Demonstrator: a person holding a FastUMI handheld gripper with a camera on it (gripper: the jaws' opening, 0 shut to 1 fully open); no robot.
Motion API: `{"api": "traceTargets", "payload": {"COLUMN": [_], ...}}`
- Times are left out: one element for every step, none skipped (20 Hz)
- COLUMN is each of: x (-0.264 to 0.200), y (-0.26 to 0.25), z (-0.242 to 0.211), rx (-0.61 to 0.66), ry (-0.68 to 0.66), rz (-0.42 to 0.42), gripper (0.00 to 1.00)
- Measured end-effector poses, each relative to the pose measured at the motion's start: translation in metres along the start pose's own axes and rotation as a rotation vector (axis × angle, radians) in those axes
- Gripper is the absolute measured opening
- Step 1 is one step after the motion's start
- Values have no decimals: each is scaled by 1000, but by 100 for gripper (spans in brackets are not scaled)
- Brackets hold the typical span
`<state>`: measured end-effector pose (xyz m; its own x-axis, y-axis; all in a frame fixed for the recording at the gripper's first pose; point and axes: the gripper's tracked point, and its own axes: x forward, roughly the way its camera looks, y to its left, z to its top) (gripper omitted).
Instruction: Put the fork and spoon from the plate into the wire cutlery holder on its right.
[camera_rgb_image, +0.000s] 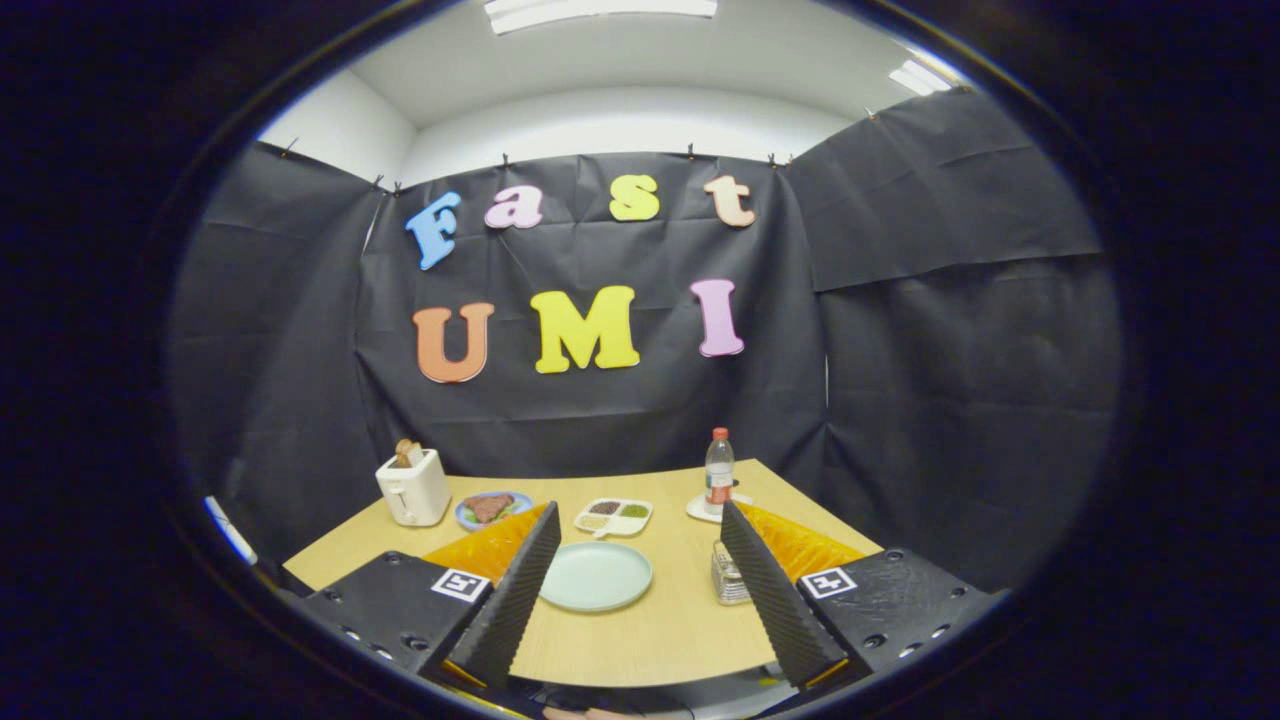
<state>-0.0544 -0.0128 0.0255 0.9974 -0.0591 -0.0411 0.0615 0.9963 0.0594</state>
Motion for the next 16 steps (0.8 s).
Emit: {"api": "traceTargets", "payload": {"x": [0, -1, -2, -3, -4, -4, -3, -3, -3, -4, -5, -6, -6, -7, -7, -9], "y": [2, 4, 5, 8, 12, 16, 17, 18, 19, 20, 22, 23, 23, 24, 23, 23], "z": [-1, 0, 0, 0, 0, -3, -5, -5, -5, -5, -4, -5, -4, -5, -4, -4], "rx": [-4, -9, -9, -5, 2, 7, 9, 10, 8, 5, 0, -4, -9, -12, -14, -12], "ry": [-1, -5, -8, -13, -15, -10, -5, -2, -1, -3, -7, -10, -12, -12, -13, -15], "rz": [-1, -4, -8, -4, 7, 16, 20, 22, 24, 29, 34, 38, 39, 41, 41, 43], "gripper": [97, 97, 97, 97, 97, 97, 97, 97, 97, 97, 97, 97, 97, 97, 97, 97]}}
